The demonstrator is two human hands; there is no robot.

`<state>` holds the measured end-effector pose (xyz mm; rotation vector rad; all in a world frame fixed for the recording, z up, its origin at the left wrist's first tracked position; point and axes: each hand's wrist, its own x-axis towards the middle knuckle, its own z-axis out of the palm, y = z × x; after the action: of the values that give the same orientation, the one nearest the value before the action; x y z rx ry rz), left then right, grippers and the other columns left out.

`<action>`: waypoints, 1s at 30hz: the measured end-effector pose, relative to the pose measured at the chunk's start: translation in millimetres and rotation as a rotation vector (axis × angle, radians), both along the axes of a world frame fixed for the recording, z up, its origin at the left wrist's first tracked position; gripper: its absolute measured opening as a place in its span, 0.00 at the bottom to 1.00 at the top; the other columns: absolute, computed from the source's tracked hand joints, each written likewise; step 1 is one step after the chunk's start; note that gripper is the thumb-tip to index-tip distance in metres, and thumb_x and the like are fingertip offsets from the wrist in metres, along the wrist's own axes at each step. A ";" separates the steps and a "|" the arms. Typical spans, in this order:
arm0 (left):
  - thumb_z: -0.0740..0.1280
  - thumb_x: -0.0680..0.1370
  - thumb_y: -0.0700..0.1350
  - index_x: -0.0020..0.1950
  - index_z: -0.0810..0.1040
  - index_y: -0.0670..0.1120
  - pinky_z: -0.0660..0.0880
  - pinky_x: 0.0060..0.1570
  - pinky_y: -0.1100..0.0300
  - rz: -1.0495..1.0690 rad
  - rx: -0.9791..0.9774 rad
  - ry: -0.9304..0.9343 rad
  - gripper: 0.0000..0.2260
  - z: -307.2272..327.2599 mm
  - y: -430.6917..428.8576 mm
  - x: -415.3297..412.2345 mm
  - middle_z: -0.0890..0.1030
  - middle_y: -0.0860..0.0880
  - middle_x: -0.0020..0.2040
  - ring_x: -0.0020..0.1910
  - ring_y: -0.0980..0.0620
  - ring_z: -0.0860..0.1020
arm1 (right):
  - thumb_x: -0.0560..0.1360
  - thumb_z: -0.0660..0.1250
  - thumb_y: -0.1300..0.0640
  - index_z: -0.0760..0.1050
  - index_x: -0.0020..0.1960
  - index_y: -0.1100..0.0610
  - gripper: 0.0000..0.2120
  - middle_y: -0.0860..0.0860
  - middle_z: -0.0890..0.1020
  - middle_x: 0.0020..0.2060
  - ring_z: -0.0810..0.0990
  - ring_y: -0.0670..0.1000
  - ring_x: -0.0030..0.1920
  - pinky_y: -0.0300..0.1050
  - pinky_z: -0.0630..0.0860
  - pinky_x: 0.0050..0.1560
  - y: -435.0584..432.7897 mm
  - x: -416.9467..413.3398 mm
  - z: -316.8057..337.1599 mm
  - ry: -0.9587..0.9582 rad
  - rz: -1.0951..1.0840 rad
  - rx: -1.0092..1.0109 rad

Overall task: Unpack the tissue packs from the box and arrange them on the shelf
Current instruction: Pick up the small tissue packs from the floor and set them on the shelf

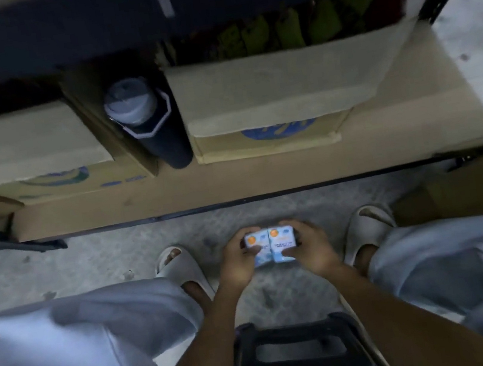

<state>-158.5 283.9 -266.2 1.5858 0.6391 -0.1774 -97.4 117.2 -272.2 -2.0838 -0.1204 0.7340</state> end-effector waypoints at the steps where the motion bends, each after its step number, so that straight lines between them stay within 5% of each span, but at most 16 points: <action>1: 0.64 0.74 0.25 0.59 0.75 0.35 0.76 0.36 0.68 0.004 0.016 -0.008 0.14 10.3 1.3 -0.1 0.78 0.41 0.47 0.39 0.57 0.80 | 0.62 0.77 0.68 0.76 0.61 0.56 0.28 0.53 0.79 0.51 0.80 0.51 0.49 0.37 0.76 0.47 2.1 2.7 11.0 -0.013 0.002 0.019; 6: 0.67 0.76 0.33 0.57 0.77 0.42 0.76 0.39 0.69 0.013 0.084 -0.158 0.10 65.2 12.4 -0.8 0.81 0.45 0.49 0.41 0.64 0.81 | 0.59 0.77 0.65 0.75 0.53 0.39 0.30 0.51 0.83 0.50 0.82 0.53 0.50 0.51 0.80 0.51 9.9 17.6 60.8 -0.064 0.034 0.154; 11: 0.68 0.77 0.36 0.57 0.78 0.45 0.77 0.41 0.67 0.045 0.084 -0.344 0.10 133.8 24.6 -0.1 0.82 0.52 0.50 0.46 0.61 0.82 | 0.66 0.75 0.70 0.75 0.60 0.50 0.27 0.45 0.82 0.45 0.81 0.39 0.43 0.33 0.77 0.42 18.0 26.6 137.9 -0.141 0.081 0.241; 15: 0.68 0.77 0.35 0.54 0.78 0.50 0.79 0.45 0.62 0.056 0.120 -0.483 0.12 186.4 36.2 0.4 0.83 0.50 0.50 0.48 0.58 0.82 | 0.66 0.76 0.68 0.74 0.57 0.42 0.28 0.49 0.83 0.47 0.83 0.48 0.47 0.43 0.81 0.46 26.4 29.4 198.8 -0.219 0.149 0.324; 19: 0.67 0.77 0.33 0.54 0.77 0.51 0.80 0.47 0.59 0.023 0.168 -0.609 0.14 242.8 47.0 -0.9 0.83 0.54 0.51 0.51 0.57 0.82 | 0.66 0.77 0.63 0.73 0.54 0.35 0.29 0.45 0.82 0.45 0.83 0.43 0.44 0.40 0.80 0.44 34.1 29.3 261.2 -0.385 0.170 0.345; 24: 0.72 0.72 0.34 0.56 0.77 0.51 0.78 0.48 0.62 -0.054 0.190 -0.748 0.17 314.7 64.9 3.1 0.82 0.58 0.53 0.51 0.58 0.80 | 0.67 0.77 0.63 0.72 0.62 0.41 0.30 0.46 0.81 0.46 0.82 0.42 0.43 0.37 0.79 0.45 45.3 31.0 331.0 -0.504 0.197 0.408; 30: 0.72 0.73 0.32 0.61 0.75 0.47 0.80 0.47 0.60 -0.010 0.280 -0.779 0.20 377.0 88.2 26.4 0.82 0.46 0.55 0.51 0.53 0.82 | 0.68 0.77 0.60 0.68 0.65 0.49 0.30 0.49 0.80 0.51 0.83 0.47 0.46 0.43 0.81 0.47 67.5 45.3 393.0 -0.577 0.161 0.439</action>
<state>-132.1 372.1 110.8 1.7549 0.0412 0.5270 -52.1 184.8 120.7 -1.8104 -0.7103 0.1499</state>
